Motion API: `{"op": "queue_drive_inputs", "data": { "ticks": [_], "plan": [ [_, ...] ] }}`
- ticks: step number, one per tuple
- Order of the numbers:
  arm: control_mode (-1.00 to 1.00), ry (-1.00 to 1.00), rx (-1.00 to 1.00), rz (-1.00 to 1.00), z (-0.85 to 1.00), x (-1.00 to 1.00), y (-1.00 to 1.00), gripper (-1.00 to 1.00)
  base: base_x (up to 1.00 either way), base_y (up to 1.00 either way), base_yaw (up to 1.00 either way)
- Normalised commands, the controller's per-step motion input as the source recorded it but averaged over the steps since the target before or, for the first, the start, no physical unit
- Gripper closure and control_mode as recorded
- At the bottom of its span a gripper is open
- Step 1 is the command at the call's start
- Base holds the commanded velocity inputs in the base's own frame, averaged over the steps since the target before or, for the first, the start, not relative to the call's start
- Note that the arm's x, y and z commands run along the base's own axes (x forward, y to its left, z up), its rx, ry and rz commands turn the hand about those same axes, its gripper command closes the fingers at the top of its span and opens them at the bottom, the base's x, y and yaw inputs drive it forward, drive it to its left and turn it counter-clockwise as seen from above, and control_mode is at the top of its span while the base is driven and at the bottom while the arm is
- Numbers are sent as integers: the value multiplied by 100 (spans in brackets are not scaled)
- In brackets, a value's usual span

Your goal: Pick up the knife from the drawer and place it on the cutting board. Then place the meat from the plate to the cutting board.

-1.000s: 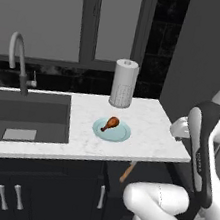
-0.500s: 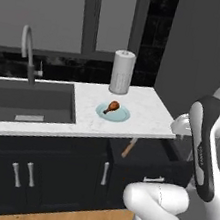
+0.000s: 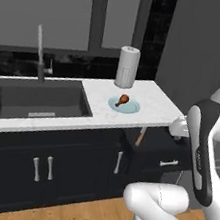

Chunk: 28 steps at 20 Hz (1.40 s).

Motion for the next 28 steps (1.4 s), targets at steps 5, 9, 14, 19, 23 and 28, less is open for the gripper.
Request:
{"op": "queue_drive_inputs", "data": {
  "ticks": [5,9,14,19,23,28],
  "plan": [
    [100,0,0,0,0,0,0,-100,31,46,-50],
    [100,0,0,0,0,0,0,-100,45,54,-43],
    [100,0,0,0,0,0,0,-100,45,70,-40],
    [100,0,0,0,0,0,0,-100,1,51,-40],
    [100,0,0,0,0,0,0,-100,0,42,-40],
    [100,0,0,0,0,0,0,-100,12,57,-29]
  ]
}}
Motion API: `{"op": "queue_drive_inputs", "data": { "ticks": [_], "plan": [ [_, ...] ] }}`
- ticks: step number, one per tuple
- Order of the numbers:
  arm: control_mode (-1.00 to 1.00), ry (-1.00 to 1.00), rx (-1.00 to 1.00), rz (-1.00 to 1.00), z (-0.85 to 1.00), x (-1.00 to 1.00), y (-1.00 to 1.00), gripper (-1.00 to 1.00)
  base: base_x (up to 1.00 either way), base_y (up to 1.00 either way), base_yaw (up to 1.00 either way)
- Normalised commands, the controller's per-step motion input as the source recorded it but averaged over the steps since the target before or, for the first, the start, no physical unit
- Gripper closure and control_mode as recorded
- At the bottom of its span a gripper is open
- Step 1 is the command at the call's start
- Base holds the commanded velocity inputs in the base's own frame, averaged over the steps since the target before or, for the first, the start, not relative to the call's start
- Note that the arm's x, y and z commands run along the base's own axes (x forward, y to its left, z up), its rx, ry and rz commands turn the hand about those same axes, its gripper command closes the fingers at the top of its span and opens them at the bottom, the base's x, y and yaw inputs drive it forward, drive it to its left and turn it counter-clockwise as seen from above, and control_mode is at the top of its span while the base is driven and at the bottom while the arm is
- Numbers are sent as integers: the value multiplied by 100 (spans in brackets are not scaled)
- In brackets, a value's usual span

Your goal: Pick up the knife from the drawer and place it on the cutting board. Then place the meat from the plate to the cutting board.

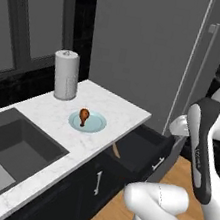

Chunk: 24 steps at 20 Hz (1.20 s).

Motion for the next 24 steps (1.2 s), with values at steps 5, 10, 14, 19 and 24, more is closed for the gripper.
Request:
{"op": "queue_drive_inputs", "data": {
  "ticks": [5,10,14,19,24],
  "plan": [
    [100,0,0,0,0,0,0,-100,20,57,-3],
    [-100,0,-4,-3,-19,29,0,-100,15,4,-1],
    [-100,2,-18,-1,-62,70,8,-100,0,0,0],
    [-100,12,0,1,-64,97,-6,-100,0,0,0],
    [-100,7,1,5,-43,70,-15,-100,0,0,0]
  ]
}}
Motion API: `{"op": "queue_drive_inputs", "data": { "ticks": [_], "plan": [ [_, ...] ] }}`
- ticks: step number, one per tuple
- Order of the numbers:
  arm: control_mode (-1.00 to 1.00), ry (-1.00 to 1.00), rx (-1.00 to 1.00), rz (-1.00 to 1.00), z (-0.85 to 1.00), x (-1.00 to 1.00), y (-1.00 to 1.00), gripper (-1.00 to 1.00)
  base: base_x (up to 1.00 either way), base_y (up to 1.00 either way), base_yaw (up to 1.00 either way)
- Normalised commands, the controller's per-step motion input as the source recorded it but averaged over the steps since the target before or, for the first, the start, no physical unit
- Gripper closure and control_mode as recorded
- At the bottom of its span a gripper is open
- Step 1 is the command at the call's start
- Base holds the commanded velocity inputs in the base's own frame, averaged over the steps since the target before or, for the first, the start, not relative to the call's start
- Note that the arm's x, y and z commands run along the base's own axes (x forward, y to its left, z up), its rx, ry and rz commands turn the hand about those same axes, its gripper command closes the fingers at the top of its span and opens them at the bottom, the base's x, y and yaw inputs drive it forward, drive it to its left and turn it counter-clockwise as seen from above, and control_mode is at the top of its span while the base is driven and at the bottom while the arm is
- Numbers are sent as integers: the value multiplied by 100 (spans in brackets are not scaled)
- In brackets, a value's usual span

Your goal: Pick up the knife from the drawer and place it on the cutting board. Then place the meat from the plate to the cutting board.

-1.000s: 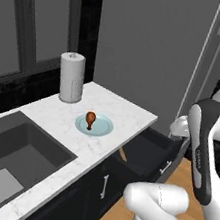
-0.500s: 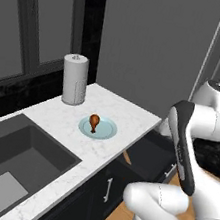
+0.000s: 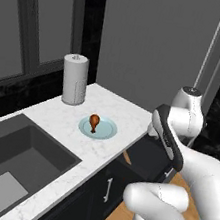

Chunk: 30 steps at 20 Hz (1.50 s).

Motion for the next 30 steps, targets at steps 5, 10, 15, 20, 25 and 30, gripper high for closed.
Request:
{"op": "queue_drive_inputs", "data": {
  "ticks": [5,10,15,20,25,30],
  "plan": [
    [-100,0,1,18,-58,24,-41,-100,0,0,0],
    [-100,0,3,25,-53,4,-35,-100,0,0,0],
    [-100,-6,0,31,-34,1,-8,-100,0,0,0],
    [-100,-9,0,13,-35,2,0,-100,0,0,0],
    [-100,-1,-10,-2,-40,23,0,-100,0,0,0],
    [-100,0,-18,-1,-38,43,3,-100,0,0,0]
  ]
}}
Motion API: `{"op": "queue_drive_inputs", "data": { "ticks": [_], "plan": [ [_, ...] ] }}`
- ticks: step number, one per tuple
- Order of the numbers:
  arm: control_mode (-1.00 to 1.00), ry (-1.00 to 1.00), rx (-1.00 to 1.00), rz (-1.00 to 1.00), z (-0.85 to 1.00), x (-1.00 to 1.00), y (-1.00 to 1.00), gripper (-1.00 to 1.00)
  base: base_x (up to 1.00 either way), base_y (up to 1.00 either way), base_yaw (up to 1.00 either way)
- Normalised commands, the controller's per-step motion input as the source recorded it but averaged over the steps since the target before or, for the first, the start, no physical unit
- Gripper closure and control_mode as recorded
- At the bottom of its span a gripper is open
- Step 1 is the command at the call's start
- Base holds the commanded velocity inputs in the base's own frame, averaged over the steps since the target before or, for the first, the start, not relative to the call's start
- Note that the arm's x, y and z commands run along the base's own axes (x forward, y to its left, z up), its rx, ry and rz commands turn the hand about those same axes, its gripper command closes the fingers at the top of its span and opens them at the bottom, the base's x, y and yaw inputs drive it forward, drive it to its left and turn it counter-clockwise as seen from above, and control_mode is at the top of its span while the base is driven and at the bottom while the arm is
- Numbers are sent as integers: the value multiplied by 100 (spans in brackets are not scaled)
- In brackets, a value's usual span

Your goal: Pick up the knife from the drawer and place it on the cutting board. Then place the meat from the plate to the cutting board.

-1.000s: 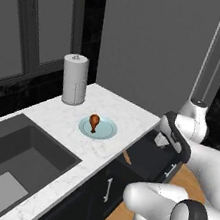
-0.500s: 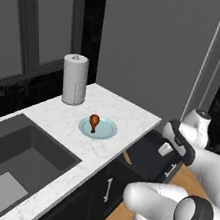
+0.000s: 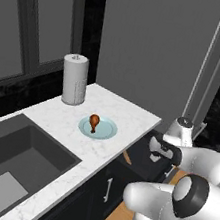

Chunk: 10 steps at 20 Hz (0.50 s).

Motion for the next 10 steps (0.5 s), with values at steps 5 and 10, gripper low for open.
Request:
{"op": "queue_drive_inputs", "data": {
  "ticks": [5,10],
  "plan": [
    [-100,0,-8,0,-31,24,0,-100,0,0,0],
    [-100,0,0,0,-21,9,0,-100,0,0,0]
  ]
}}
